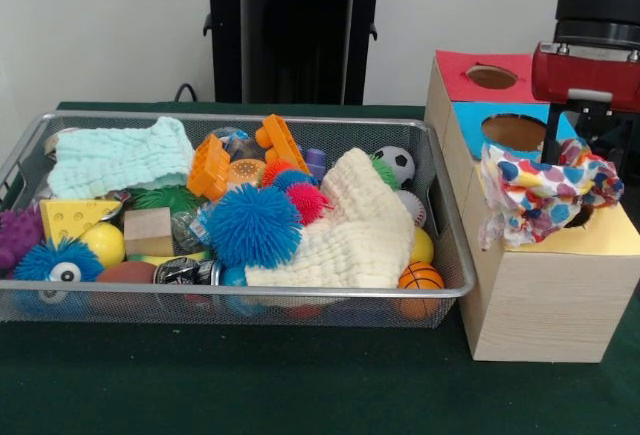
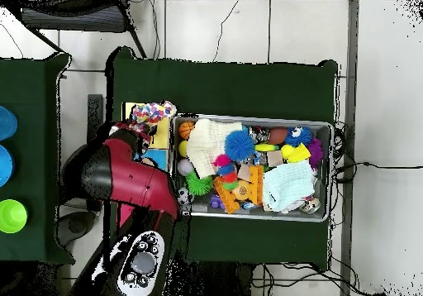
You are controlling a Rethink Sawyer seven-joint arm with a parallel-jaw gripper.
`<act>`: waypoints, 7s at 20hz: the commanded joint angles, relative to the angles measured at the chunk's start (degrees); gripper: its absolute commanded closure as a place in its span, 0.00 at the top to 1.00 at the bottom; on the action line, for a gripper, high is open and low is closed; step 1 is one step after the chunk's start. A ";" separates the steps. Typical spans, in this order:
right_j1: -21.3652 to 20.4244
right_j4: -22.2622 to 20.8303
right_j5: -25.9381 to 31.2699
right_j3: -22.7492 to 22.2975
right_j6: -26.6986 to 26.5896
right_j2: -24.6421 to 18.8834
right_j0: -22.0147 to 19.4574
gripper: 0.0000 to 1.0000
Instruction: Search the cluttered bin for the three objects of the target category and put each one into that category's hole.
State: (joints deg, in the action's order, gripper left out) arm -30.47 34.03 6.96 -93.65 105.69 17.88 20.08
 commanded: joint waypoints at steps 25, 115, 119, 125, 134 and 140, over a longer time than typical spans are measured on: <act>1.60 -0.45 13.27 3.10 12.33 5.27 1.62 1.00; 3.51 3.81 3.71 -1.72 15.56 -2.34 -0.85 0.00; 3.90 4.13 3.40 -1.84 16.24 -2.30 -0.35 0.00; 6.12 4.49 3.81 -0.38 16.54 -0.56 1.11 0.00; 10.25 5.34 9.68 2.64 17.63 3.90 4.24 0.00; 12.32 5.30 11.86 4.36 18.81 5.54 5.27 0.00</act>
State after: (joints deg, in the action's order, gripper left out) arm -23.17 37.35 11.50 -89.29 108.09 25.02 25.14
